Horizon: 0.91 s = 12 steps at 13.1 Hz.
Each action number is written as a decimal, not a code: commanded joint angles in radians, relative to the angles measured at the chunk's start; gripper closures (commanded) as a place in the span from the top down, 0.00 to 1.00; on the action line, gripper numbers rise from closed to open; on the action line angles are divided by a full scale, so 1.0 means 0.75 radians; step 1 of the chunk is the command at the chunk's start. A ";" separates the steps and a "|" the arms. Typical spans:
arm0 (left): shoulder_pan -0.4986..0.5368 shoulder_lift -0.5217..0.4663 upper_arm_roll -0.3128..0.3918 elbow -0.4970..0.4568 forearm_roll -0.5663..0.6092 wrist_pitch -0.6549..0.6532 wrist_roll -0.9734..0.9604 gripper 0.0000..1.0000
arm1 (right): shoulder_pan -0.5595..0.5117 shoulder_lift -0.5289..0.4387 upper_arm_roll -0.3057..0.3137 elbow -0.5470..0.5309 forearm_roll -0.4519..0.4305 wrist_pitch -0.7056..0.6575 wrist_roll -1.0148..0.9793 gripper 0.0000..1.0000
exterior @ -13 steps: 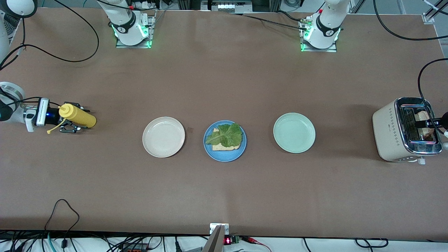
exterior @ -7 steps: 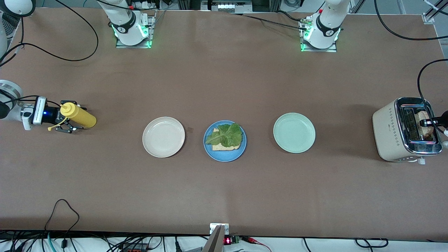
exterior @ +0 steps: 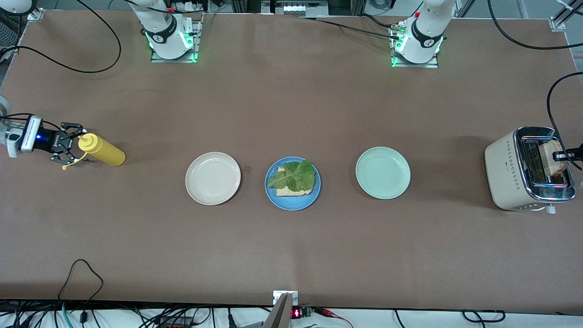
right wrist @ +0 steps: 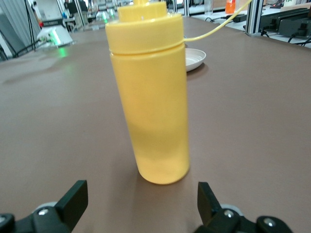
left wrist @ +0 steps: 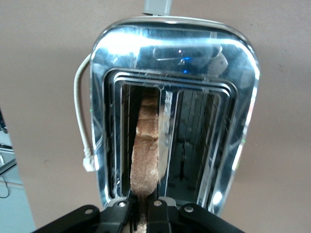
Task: Make sandwich in blue plate with both arms
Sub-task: 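Lift the bread slice from the toaster while the right gripper releases the mustard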
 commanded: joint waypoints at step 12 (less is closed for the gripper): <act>-0.222 -0.064 -0.453 0.230 -0.226 -0.432 -0.164 0.03 | 0.021 -0.579 0.388 0.226 -0.403 -0.107 0.714 1.00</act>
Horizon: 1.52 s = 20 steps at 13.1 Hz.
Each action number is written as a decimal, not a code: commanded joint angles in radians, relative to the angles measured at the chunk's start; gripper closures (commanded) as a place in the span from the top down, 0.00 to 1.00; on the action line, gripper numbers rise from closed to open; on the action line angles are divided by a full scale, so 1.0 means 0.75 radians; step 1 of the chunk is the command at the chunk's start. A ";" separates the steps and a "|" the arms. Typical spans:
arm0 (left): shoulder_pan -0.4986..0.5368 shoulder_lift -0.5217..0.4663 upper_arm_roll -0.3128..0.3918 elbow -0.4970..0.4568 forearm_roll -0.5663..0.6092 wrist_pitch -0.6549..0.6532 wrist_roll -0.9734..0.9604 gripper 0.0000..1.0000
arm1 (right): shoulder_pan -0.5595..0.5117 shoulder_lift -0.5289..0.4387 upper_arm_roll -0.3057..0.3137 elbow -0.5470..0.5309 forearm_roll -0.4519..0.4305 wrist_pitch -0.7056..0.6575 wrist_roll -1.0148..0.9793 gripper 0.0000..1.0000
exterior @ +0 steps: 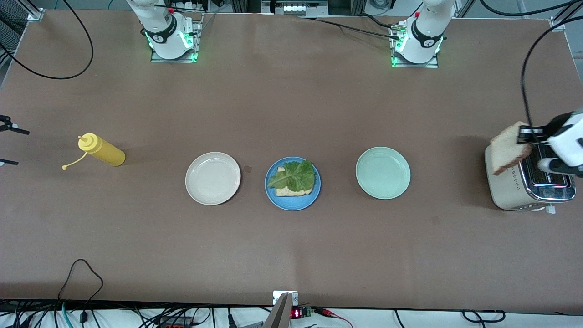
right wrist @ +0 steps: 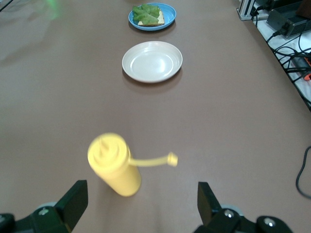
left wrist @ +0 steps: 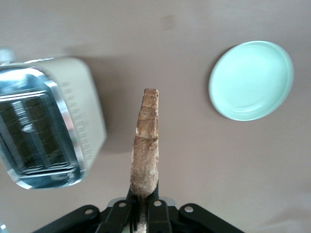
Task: Make sandwich in blue plate with both arms
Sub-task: 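Lift the bread slice from the toaster while the right gripper releases the mustard, then lower the bread slice onto the lettuce on the blue plate with the left gripper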
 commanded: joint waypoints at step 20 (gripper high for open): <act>-0.633 0.647 -0.002 -0.035 -1.209 0.919 0.080 0.02 | 1.254 -0.426 -0.451 0.077 -0.425 -0.133 2.201 1.00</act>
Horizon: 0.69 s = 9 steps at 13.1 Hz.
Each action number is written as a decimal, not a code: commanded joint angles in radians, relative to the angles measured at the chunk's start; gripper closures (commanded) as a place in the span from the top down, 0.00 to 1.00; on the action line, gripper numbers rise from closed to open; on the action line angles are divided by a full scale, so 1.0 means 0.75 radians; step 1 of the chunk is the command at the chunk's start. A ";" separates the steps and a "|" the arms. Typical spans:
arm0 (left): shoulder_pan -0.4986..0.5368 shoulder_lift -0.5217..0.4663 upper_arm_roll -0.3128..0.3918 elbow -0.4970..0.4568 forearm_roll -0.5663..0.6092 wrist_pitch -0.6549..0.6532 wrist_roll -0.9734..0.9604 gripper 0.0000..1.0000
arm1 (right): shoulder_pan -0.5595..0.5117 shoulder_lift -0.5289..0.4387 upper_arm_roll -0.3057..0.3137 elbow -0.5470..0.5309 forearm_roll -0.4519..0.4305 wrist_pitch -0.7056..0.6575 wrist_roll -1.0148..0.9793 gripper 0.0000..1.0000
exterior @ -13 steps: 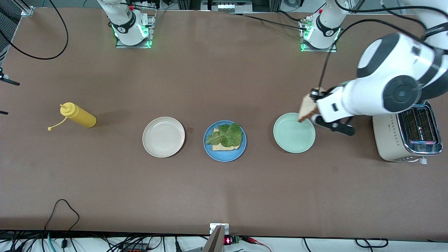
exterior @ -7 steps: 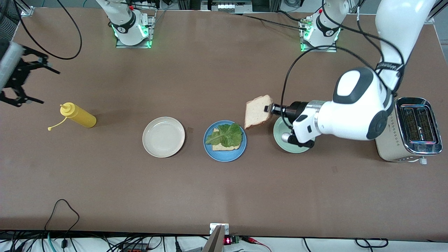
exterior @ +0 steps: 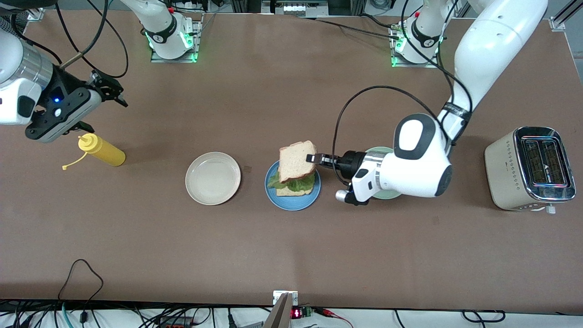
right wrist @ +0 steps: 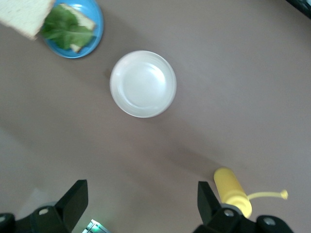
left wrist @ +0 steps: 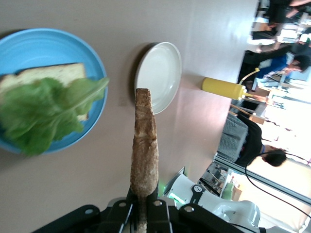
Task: Make sandwich in blue plate with both arms
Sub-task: 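Lower the bread slice onto the lettuce on the blue plate with the left gripper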
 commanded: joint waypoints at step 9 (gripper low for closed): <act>0.004 0.201 0.017 -0.160 -0.228 0.263 0.696 0.04 | 0.051 -0.020 -0.281 -0.067 -0.027 -0.065 0.323 1.00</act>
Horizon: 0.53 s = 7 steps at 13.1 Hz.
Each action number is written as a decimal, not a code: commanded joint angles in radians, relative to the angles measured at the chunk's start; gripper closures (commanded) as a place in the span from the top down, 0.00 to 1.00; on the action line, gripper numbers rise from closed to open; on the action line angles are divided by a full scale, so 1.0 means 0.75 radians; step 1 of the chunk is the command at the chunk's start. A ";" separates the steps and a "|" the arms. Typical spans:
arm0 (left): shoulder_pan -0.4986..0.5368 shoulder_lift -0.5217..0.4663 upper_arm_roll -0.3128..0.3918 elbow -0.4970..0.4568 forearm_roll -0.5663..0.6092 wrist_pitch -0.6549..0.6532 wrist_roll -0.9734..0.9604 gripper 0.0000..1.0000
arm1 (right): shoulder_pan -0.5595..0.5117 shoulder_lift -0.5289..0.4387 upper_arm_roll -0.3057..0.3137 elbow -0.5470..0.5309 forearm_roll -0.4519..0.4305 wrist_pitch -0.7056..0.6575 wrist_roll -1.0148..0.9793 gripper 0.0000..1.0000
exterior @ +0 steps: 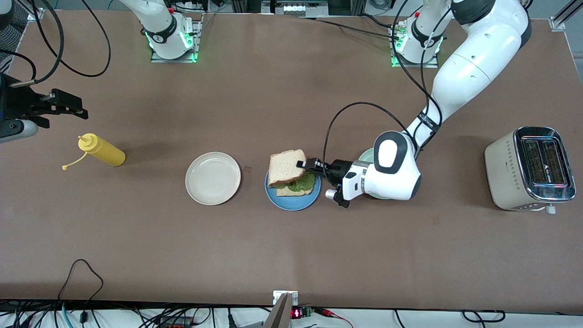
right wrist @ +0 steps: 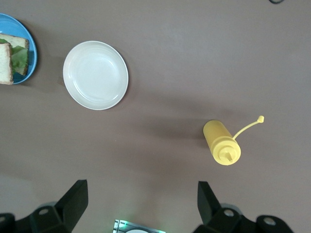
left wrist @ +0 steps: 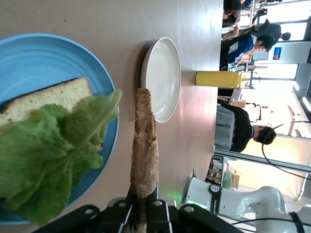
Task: Make sandwich in blue plate with both arms
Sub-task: 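Lower the bread slice onto the lettuce on the blue plate with the left gripper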
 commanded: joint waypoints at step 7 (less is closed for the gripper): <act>0.055 0.045 0.013 -0.040 -0.025 0.128 0.341 1.00 | -0.060 -0.097 -0.035 -0.258 -0.103 0.091 0.020 1.00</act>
